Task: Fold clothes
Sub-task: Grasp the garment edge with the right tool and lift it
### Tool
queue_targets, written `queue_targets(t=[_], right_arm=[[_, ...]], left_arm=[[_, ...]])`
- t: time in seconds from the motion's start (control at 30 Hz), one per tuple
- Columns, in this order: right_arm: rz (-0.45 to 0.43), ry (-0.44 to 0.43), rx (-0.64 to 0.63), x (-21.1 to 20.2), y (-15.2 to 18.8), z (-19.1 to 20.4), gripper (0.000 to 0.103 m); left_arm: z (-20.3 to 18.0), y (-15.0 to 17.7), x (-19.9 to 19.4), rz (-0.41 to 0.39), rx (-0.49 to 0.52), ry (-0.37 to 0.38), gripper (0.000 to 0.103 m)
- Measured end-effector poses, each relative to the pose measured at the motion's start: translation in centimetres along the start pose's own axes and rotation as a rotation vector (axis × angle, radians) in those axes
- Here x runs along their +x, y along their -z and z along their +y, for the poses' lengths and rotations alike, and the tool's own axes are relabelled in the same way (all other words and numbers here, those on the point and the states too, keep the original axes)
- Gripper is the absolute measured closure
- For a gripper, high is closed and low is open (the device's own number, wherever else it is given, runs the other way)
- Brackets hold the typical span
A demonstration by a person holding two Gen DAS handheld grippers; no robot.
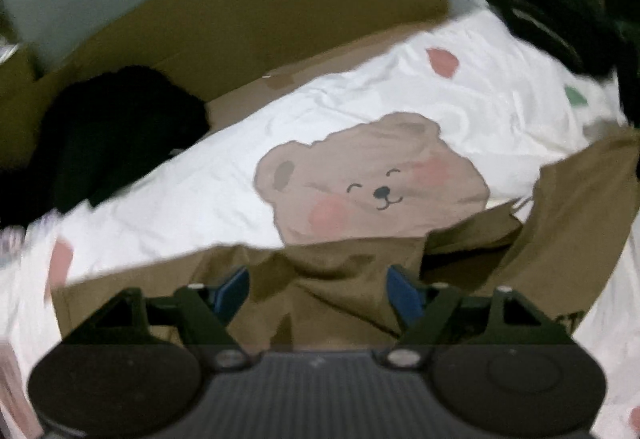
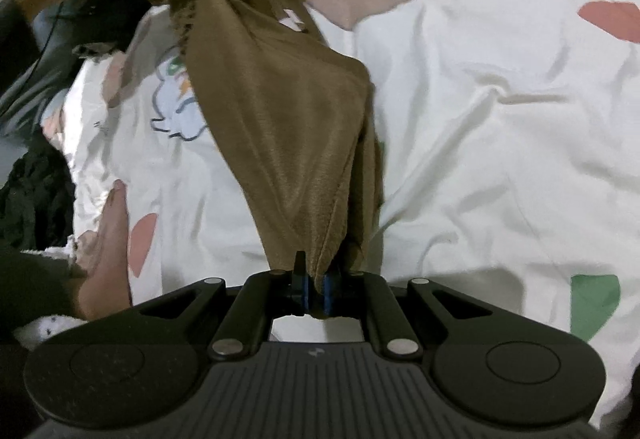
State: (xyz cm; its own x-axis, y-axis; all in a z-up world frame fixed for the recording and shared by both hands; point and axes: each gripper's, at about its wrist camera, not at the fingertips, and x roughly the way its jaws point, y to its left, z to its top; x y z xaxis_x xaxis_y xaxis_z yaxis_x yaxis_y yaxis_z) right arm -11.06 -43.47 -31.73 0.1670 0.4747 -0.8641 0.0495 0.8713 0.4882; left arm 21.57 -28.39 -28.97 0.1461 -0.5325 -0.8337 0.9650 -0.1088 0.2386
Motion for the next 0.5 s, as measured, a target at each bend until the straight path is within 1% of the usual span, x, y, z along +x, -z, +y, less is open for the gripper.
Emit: queue_targets(t=[0.03,0.07,0.1,0.13,0.2,0.27,0.33,0.4,0.5], right_arm=[[0.0,0.002,-0.002,0.1,0.0,0.1,0.086],[0.012,0.006,0.009,0.2,0.0,0.2,0.085],[0.022,0.005,0.019,0.3,-0.1,0.2,0.08],[0.024,-0.004,0.023,0.3,-0.1,0.1,0.072],[-0.01,-0.031,0.031,-0.1,-0.1,0.1,0.063],[-0.047,-0.056,0.057,-0.6,0.0,-0.4,0.062],[-0.06,-0.06,0.07,-0.7,-0.1,-0.6,0.062],[-0.064,-0.048,0.068,-0.7,-0.3,-0.8,0.062],[-0.064,-0.038,0.055,-0.7,-0.8,-0.9,0.062]], left_arm=[[-0.6,-0.6,0.6,0.018,0.099,0.001,0.025],[-1.1,-1.0,1.1,0.031,0.181,0.003,0.025],[-1.3,-1.2,1.3,0.034,0.221,0.008,0.025],[-1.9,-1.5,1.8,0.038,0.297,0.021,0.025],[-2.6,-1.7,2.3,0.036,0.397,0.046,0.025],[-3.5,-1.6,3.0,0.043,0.509,0.076,0.025],[-4.1,-1.3,3.8,0.06,0.591,0.086,0.025],[-4.5,-1.1,4.4,0.077,0.645,0.094,0.025],[-4.8,-1.2,4.6,0.079,0.69,0.078,0.025]])
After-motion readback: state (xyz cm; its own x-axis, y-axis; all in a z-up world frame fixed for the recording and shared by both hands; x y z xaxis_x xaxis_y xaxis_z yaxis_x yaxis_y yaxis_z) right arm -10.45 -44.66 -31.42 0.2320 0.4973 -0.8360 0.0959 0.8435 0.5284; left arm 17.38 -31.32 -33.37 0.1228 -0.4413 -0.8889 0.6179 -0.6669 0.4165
